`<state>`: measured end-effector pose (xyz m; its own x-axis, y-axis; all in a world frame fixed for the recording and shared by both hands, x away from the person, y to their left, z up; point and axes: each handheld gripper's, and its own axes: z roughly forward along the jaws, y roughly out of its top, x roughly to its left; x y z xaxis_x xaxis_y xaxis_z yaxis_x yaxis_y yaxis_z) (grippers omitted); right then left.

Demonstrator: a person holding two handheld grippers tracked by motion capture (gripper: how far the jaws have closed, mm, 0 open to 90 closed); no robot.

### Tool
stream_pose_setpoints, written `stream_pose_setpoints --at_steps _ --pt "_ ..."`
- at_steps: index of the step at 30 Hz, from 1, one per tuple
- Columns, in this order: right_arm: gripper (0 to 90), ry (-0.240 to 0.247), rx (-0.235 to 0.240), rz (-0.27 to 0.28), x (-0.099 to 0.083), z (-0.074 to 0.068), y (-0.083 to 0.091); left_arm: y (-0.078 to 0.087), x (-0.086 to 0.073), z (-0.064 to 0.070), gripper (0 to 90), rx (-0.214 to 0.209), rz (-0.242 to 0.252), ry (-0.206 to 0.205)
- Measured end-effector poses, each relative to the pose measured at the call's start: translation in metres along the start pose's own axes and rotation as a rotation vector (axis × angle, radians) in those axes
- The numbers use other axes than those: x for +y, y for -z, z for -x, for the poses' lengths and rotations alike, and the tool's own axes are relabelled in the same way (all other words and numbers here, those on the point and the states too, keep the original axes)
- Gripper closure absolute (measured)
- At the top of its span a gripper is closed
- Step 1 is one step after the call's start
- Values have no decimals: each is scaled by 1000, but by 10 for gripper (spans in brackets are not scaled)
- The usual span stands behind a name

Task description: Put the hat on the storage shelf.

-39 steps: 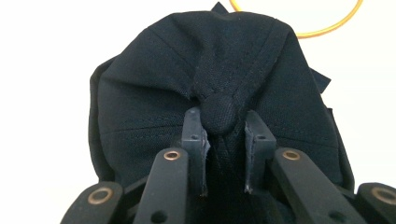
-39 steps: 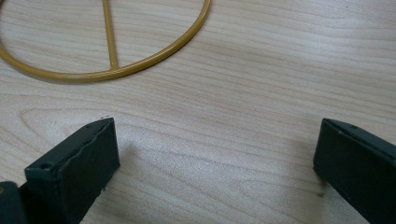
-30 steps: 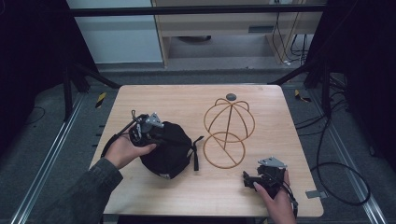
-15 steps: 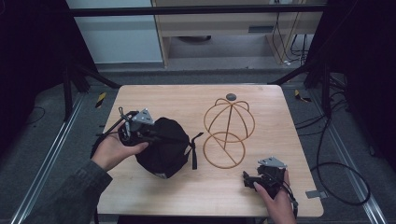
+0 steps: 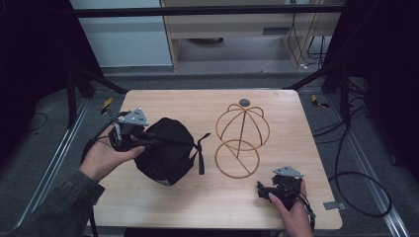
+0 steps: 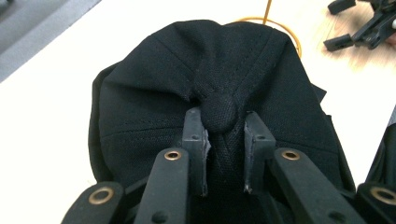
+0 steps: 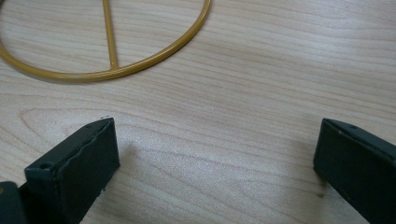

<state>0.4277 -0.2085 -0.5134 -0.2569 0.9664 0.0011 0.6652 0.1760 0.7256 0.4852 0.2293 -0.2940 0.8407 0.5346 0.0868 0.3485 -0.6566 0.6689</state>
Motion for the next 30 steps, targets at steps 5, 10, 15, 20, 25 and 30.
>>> stream_pose_setpoints --at_steps 5,10,15,20,25,30 --pt "3 1 0 0 0 0 0 10 10 1 745 19 16 -12" --pt "3 1 1 0 0 0 0 18 20 1 745 34 22 -23" --pt "3 0 -1 0 0 0 0 25 26 -1 745 34 31 -21" --pt "3 3 -1 0 0 0 0 42 38 -1 745 50 46 -29" --pt "3 -2 1 -2 0 0 0 51 47 1 748 49 58 -45" --pt "3 8 0 0 0 1 0 61 60 5 750 59 73 -63"
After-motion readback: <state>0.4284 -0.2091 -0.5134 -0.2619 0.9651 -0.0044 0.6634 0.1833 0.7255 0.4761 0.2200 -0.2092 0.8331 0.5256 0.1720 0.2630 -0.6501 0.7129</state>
